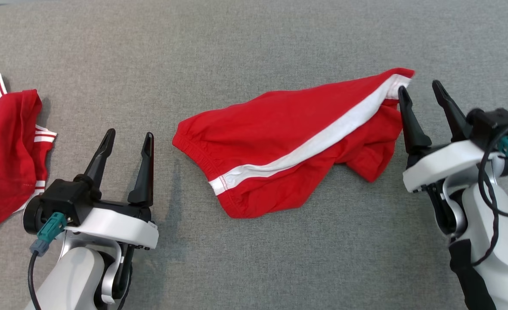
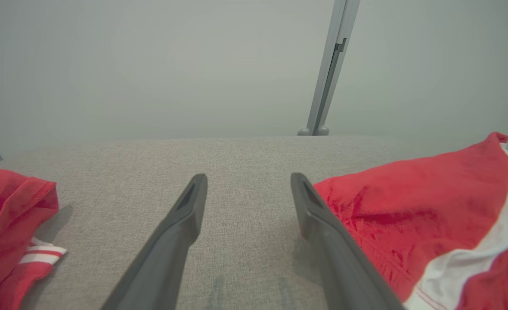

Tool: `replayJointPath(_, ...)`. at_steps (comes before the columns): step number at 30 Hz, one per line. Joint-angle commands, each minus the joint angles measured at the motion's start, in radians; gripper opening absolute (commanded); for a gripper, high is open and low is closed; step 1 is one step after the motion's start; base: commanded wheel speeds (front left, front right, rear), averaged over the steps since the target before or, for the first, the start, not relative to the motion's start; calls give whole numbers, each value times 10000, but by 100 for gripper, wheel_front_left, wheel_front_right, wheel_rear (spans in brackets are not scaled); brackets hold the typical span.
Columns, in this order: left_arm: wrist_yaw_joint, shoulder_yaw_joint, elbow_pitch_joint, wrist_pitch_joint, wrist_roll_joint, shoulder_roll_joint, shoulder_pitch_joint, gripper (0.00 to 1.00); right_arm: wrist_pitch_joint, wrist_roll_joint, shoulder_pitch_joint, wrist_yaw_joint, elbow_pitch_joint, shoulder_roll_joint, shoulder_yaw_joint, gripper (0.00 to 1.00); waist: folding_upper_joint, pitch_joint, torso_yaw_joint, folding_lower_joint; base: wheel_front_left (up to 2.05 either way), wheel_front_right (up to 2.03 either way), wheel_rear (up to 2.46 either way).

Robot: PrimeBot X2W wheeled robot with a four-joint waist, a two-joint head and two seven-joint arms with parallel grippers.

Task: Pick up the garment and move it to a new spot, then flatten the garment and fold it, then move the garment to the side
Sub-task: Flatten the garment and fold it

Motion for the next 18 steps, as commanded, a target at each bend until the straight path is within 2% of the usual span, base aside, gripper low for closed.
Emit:
replayJointPath(1, -26, 59, 51, -56, 24, 79, -114, 100, -188, 102, 290, 3, -5, 14, -125, 100, 0, -128, -55, 0, 0, 0, 0)
replayJointPath(9, 237, 332, 34, -148, -55, 194, 272, 100, -459, -26, 1500, 3, -1187, 68, -706, 100, 0, -707, -318, 0, 0, 0, 0)
replayJointPath(18, 399, 410, -68, -146, -141, 356, 1006, 100, 295, -462, 3240, 3, -3239, 329, -1259, 100, 0, -1612, -422, 0, 0, 0, 0)
